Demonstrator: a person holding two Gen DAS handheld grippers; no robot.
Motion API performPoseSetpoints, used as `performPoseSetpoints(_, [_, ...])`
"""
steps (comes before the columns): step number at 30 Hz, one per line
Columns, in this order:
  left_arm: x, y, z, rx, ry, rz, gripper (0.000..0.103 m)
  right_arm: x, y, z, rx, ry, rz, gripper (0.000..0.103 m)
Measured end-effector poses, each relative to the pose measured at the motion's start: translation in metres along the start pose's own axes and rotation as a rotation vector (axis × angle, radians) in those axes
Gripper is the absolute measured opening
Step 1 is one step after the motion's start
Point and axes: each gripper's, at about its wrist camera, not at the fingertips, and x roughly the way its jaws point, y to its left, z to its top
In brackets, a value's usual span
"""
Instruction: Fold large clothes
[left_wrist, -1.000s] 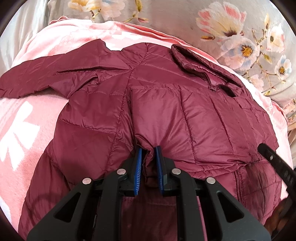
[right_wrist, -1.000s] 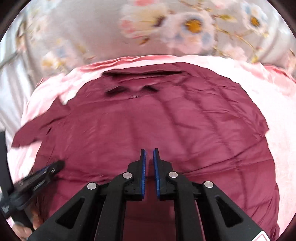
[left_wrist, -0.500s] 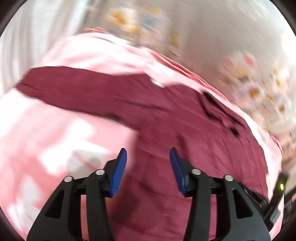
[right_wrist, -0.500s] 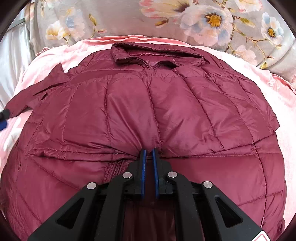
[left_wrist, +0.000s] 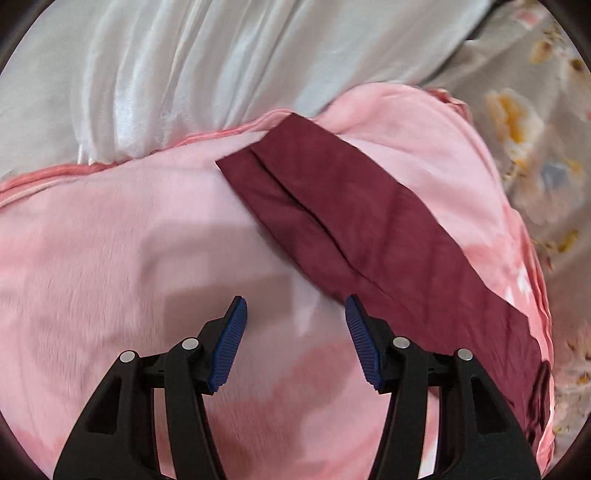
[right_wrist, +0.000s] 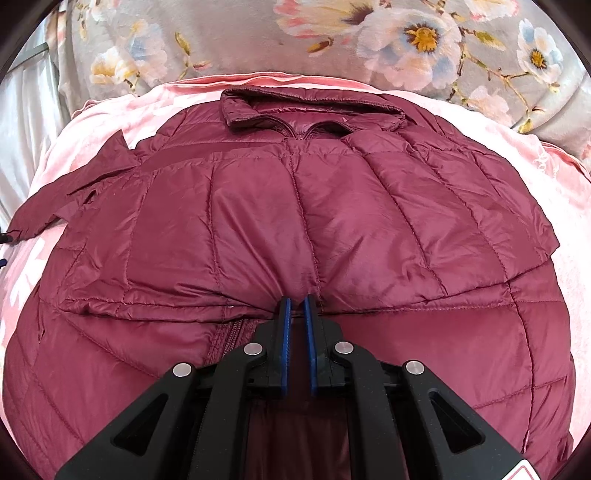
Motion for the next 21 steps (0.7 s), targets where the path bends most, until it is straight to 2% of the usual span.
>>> performPoseSetpoints(4, [0.012,0.007,0.016,-0.055,-0.01,-0.024,0.053,0.0,-0.001,0.0,0.009,-0.001,0.006,0.008])
performPoseSetpoints(6, [0.016,0.005,0.02,-0.06,-0.014,-0.03,0.047,0.0,-0.002,0.0,0.013,-0.001,0.01,0.008])
performPoseSetpoints(7, [0.017,0.002,0.022,-0.051,-0.015,-0.027,0.033,0.0,-0.002,0.0,0.015,-0.001,0.012,0.008])
performPoseSetpoints(8, [0.019,-0.001,0.024,-0.035,-0.007,-0.033,0.01,0.0,-0.003,0.0,0.017,-0.002,0.013,0.008])
performPoseSetpoints(9, [0.019,-0.004,0.025,-0.02,0.0,-0.036,0.003,0.0,-0.003,0.0,0.019,-0.002,0.015,0.008])
performPoseSetpoints(12, [-0.001,-0.027,0.023,0.059,-0.054,-0.042,0.0,0.0,-0.005,0.001,0.025,-0.005,0.018,0.008])
performPoseSetpoints(16, [-0.056,-0.092,0.005,0.259,-0.175,-0.095,0.0,-0.007,-0.009,0.0,0.059,-0.043,-0.003,0.009])
performPoseSetpoints(19, [-0.102,-0.15,-0.027,0.396,-0.235,-0.189,0.0,-0.035,-0.02,-0.005,0.118,-0.162,0.01,0.013])
performPoseSetpoints(21, [-0.133,-0.188,-0.059,0.489,-0.253,-0.262,0.0,-0.056,-0.028,-0.013,0.158,-0.205,0.045,0.014])
